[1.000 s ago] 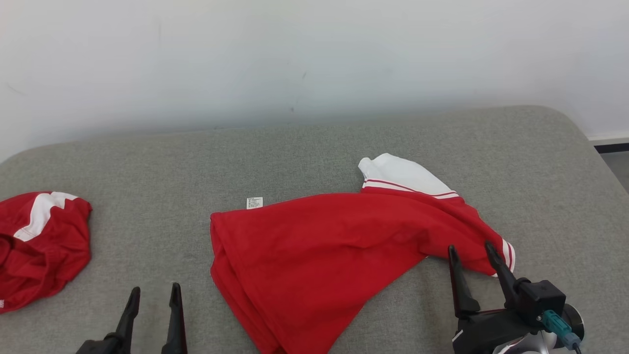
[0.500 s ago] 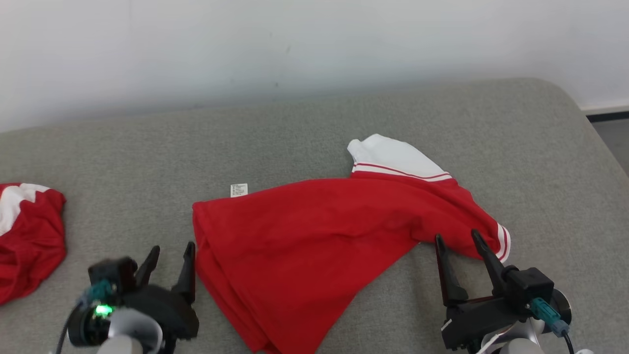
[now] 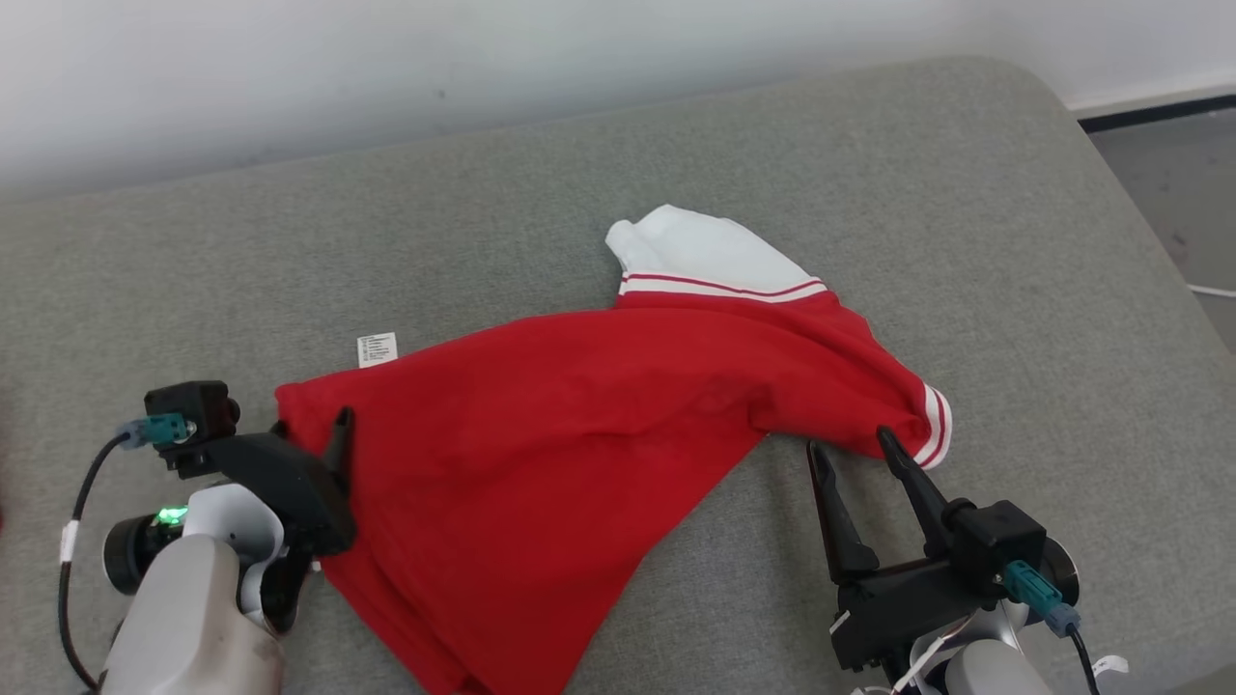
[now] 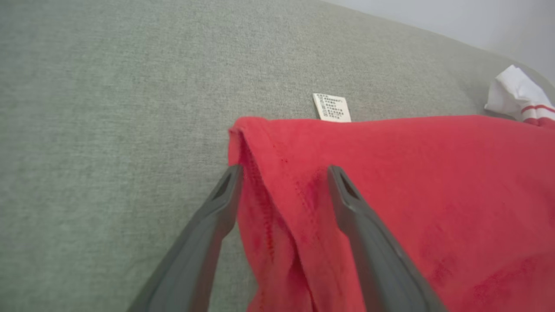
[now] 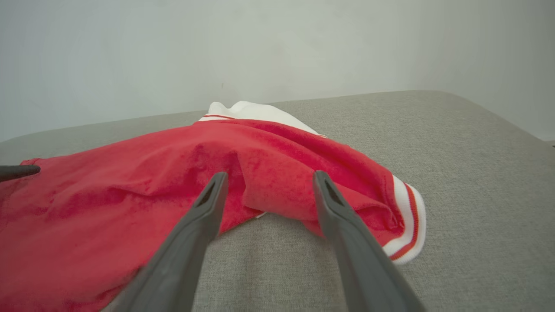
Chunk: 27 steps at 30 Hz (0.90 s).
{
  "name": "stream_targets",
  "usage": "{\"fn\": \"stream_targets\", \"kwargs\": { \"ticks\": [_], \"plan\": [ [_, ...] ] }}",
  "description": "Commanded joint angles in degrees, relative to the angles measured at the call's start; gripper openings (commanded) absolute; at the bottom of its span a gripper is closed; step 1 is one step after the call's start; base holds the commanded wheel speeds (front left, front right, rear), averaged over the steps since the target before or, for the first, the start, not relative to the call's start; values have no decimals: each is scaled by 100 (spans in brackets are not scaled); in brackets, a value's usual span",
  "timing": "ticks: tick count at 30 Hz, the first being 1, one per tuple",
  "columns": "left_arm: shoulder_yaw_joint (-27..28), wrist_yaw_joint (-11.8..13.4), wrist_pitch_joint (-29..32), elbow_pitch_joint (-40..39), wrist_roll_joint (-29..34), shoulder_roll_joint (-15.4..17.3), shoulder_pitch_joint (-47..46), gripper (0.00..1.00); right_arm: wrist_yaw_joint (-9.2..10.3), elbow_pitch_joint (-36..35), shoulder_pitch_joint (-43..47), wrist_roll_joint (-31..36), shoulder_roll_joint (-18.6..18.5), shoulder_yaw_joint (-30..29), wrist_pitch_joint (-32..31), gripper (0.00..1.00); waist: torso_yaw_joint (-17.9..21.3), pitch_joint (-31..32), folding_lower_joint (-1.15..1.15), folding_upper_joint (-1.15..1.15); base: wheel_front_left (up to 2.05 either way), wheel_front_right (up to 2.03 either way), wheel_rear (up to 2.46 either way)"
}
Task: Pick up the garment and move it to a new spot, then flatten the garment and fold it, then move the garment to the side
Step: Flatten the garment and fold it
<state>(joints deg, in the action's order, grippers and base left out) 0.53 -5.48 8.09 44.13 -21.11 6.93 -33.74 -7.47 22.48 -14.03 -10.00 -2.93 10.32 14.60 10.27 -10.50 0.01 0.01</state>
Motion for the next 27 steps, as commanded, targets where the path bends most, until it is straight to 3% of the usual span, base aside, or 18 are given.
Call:
{"fn": "stream_targets", "kwargs": {
  "ticks": [1, 3, 6, 17, 23, 27],
  "plan": [
    [-22, 40, -34, 84, 40, 83, -121, 55, -4, 25, -36, -20, 7, 27, 23, 100, 133, -114, -1, -1, 0, 0, 0],
    [-54, 79, -6, 221, 68, 92, -160, 0, -4, 52, -51, -33, 7, 53, 35, 100, 159, -106, -1, -1, 0, 0, 0],
    [-82, 101, -142, 317, 118, 161, -243, 0, -4, 91, -52, -47, 7, 75, 46, 100, 186, -79, -1, -1, 0, 0, 0],
    [-362, 228, -1718, 65, 660, 470, -1108, 0, -4, 115, -86, -34, 7, 187, 58, 100, 266, -108, -1, -1, 0, 0, 0],
    [-579, 149, -2212, -322, 831, 399, -1624, 0, -4, 120, -41, -8, 8, 83, 60, 100, 170, -143, -1, -1, 0, 0, 0],
    [-755, 26, -2289, -647, 790, 191, -1439, 0, -4, 95, 18, -27, 8, -21, 62, 100, -60, -139, -1, -1, 0, 0, 0]
  ]
}}
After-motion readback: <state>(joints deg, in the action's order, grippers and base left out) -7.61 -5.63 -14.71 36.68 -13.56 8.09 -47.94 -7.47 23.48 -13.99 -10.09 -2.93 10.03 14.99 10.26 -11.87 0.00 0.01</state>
